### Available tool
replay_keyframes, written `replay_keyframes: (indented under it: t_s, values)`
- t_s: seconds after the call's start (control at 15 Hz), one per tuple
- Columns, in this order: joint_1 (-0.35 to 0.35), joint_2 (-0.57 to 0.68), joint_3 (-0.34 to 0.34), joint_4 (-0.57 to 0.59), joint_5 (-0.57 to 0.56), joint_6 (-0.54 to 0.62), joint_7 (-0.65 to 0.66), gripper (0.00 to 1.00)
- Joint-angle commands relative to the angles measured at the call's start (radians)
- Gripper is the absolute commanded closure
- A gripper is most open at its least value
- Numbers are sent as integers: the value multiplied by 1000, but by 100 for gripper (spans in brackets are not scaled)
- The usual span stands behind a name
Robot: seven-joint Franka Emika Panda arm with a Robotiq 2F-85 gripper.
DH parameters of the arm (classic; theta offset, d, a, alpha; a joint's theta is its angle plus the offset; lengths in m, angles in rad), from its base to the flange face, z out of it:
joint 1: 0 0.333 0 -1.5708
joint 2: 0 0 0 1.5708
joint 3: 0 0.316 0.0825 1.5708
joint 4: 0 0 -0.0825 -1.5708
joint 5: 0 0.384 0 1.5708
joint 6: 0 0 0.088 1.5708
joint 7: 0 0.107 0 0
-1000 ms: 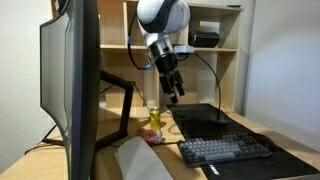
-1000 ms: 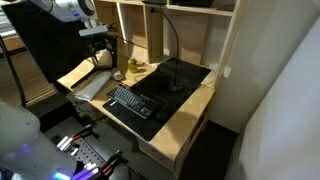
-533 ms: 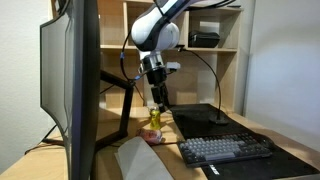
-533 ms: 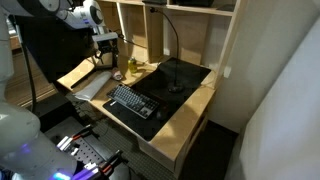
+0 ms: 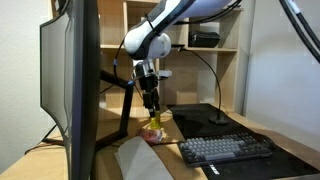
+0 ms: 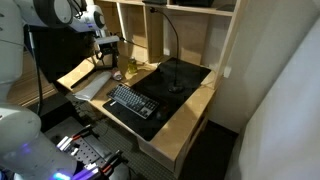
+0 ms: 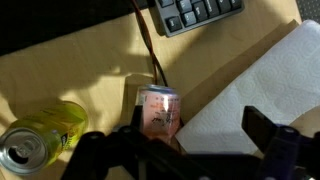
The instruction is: Put the pink can upright
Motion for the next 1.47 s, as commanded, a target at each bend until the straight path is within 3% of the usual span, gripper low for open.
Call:
replay_keyframes:
  t_s: [0.0,0.4,0.6,0.67,0.87,1.2,1.4]
  values:
    - [10,18,-9,12,-7,27,-5,0]
    - [1,48,-17,-17,5,199,26,0]
    - [-44,13,20,-53,86,205,-1,0]
    - [-3,59,-12,0,44,167,23,0]
    - [-16,48,-2,0,76,177,16,0]
    - [4,25,-27,-31,11,297,55,0]
    - [14,21,-34,-28,14,269,114,0]
